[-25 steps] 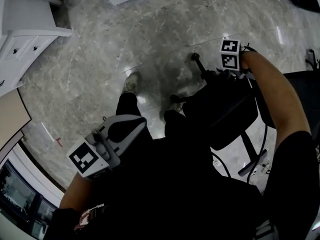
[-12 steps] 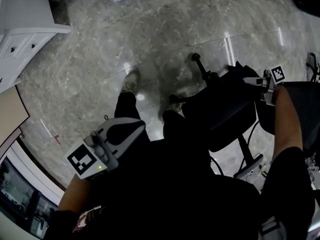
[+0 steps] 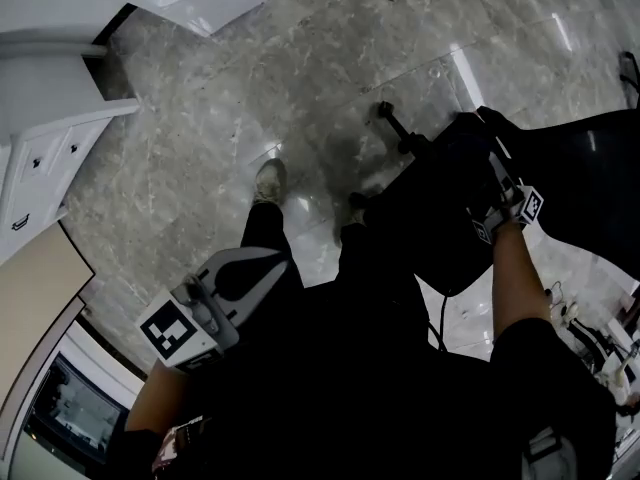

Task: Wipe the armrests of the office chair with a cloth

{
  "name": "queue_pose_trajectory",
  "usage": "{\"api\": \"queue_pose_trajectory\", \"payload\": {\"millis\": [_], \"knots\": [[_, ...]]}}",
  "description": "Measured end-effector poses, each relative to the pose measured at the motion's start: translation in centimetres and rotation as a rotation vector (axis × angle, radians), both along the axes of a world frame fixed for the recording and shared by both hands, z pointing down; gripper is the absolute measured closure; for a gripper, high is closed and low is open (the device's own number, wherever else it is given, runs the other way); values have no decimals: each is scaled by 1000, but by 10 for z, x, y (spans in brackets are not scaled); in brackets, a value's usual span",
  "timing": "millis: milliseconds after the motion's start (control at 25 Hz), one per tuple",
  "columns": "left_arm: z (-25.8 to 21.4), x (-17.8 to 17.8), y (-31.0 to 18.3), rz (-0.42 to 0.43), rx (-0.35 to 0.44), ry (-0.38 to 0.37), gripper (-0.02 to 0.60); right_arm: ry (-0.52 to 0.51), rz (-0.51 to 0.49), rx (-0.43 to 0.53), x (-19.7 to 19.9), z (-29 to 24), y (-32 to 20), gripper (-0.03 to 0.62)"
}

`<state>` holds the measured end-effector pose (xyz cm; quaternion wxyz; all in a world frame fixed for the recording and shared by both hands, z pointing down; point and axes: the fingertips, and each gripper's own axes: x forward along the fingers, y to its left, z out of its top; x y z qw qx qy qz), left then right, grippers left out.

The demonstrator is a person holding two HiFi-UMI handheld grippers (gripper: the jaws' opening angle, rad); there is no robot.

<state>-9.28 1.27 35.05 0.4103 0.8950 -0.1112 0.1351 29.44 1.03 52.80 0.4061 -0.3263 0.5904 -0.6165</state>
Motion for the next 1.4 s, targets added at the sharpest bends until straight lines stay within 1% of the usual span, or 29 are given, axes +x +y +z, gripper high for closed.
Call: {"api": "queue_pose_trajectory", "payload": {"millis": [40, 120, 160, 200, 240, 280, 320, 360, 400, 480, 520, 560, 600, 640, 760, 840, 920, 960, 1000, 1040, 1080, 1120, 1200, 1280, 1360, 1400], "knots": [[-1, 6, 1, 16, 4, -7, 586, 5, -16, -7, -4, 5, 8, 520], [-4, 17, 2, 53, 15, -20, 586, 8, -106, -12, -30, 15, 24, 520], [-6, 23, 2, 63, 20, -21, 586, -6, -129, -1, -42, 16, 29, 520], [-10, 30, 0, 64, 28, -17, 586, -20, -117, 23, -47, 16, 30, 520], [-15, 36, -2, 61, 39, -12, 586, -12, -87, 56, -48, 14, 29, 520], [-19, 41, -2, 63, 47, -11, 586, 37, -63, 91, -47, 11, 28, 520], [-20, 45, 1, 76, 51, -19, 586, 129, -56, 120, -45, 8, 26, 520], [-20, 46, 5, 97, 50, -34, 586, 259, -64, 136, -44, 6, 24, 522], [-18, 45, 11, 119, 46, -52, 586, 416, -86, 136, -43, 6, 20, 522], [-18, 46, 15, 141, 46, -74, 586, 762, -174, 121, -44, 11, 12, 522], [-20, 48, 15, 143, 53, -78, 586, 917, -239, 128, -46, 14, 10, 522], [-22, 50, 16, 147, 62, -81, 586, 1045, -308, 149, -50, 14, 11, 522], [-24, 52, 18, 159, 71, -87, 586, 1144, -374, 176, -54, 12, 15, 523], [-26, 53, 22, 174, 77, -95, 586, 1221, -433, 207, -57, 9, 22, 523], [-31, 59, 30, 201, 87, -102, 586, 1391, -609, 301, -74, -8, 51, 523], [-33, 64, 31, 210, 94, -99, 586, 1492, -737, 337, -86, -15, 70, 522], [-35, 69, 34, 223, 106, -93, 586, 1549, -844, 378, -96, -23, 91, 522], [-36, 70, 36, 229, 110, -90, 586, 1548, -875, 412, -103, -32, 101, 523], [-37, 71, 37, 234, 112, -87, 586, 1528, -881, 453, -111, -46, 108, 523], [-38, 71, 37, 235, 112, -83, 586, 1497, -864, 493, -119, -65, 111, 523], [-39, 71, 36, 232, 111, -77, 586, 1468, -836, 515, -128, -83, 108, 523], [-40, 72, 33, 224, 110, -67, 586, 1455, -815, 510, -134, -96, 102, 523], [-46, 76, 26, 186, 113, -31, 586, 1488, -814, 442, -134, -96, 82, 523], [-52, 80, 23, 163, 123, 0, 586, 1490, -807, 337, -122, -82, 57, 523], [-56, 79, 24, 163, 135, 5, 586, 1463, -757, 242, -106, -76, 29, 522], [-57, 77, 24, 161, 141, 7, 586, 1470, -718, 196, -95, -76, 12, 522]]}}
